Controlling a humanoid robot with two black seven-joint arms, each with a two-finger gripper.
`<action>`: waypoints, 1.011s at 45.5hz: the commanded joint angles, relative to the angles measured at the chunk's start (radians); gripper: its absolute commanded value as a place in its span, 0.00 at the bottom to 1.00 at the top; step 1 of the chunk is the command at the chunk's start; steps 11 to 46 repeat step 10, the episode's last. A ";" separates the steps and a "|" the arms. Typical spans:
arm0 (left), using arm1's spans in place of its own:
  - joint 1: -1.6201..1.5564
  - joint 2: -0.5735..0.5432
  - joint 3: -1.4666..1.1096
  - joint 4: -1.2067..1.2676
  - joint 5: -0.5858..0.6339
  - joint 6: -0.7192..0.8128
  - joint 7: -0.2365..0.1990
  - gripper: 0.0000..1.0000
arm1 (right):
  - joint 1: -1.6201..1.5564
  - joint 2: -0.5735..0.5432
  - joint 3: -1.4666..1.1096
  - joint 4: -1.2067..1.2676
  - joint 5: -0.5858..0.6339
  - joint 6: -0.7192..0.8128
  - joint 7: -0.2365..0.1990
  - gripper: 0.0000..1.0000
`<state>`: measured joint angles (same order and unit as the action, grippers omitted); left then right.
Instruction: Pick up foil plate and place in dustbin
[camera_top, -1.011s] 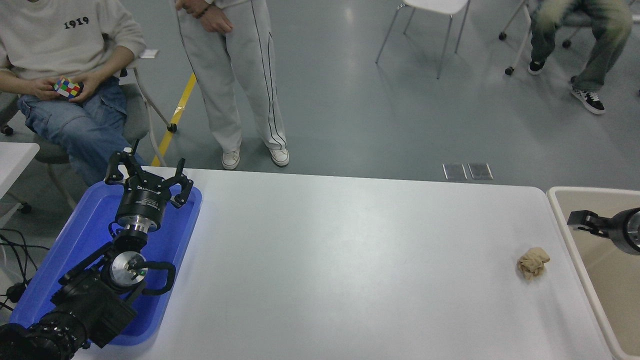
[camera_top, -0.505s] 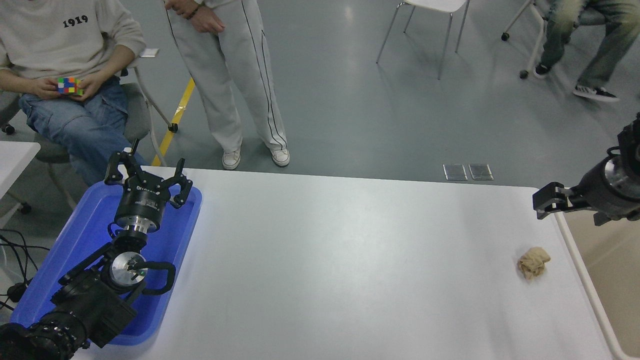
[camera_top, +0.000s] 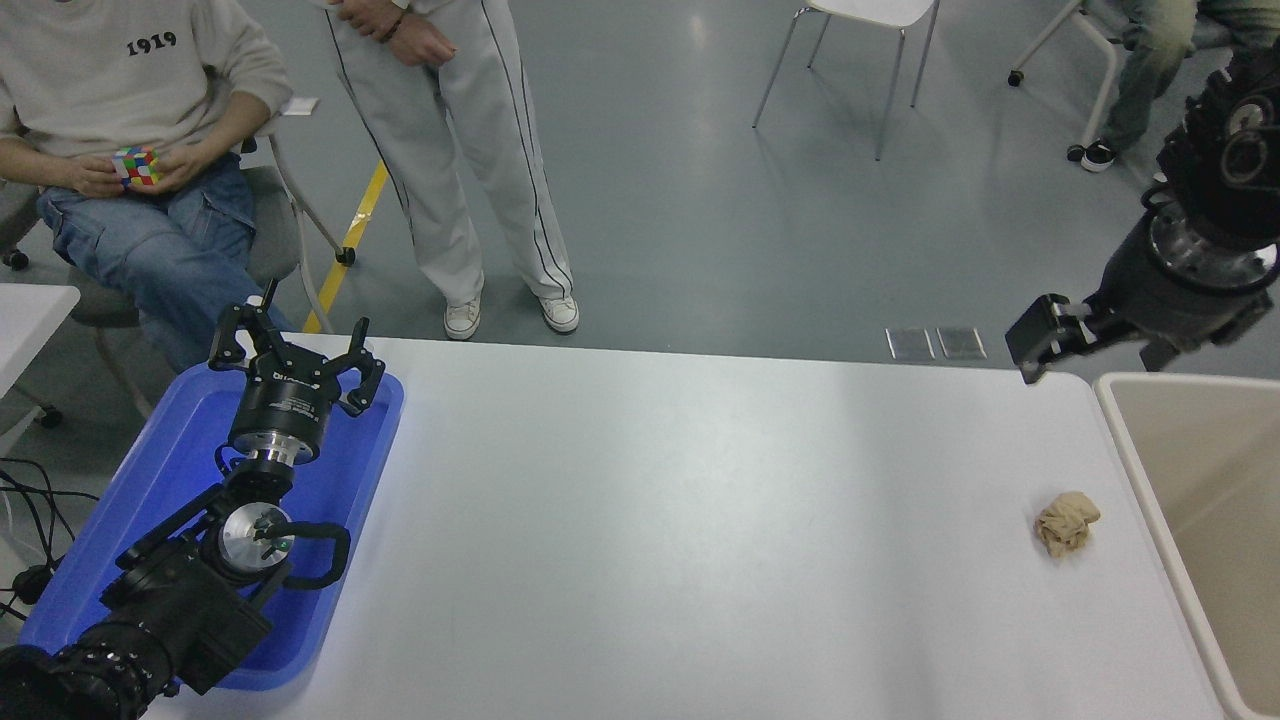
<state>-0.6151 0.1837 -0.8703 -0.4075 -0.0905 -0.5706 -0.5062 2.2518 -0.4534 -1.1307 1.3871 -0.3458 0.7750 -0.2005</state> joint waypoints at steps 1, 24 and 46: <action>0.000 -0.001 -0.001 -0.001 0.000 0.000 0.000 1.00 | 0.083 0.036 -0.015 0.063 0.033 0.010 0.000 1.00; 0.000 0.000 0.000 0.001 0.000 0.000 0.000 1.00 | 0.081 0.033 -0.018 0.064 0.031 0.010 0.001 1.00; 0.000 0.000 0.000 0.001 0.000 0.000 0.000 1.00 | 0.081 0.033 -0.018 0.064 0.031 0.010 0.001 1.00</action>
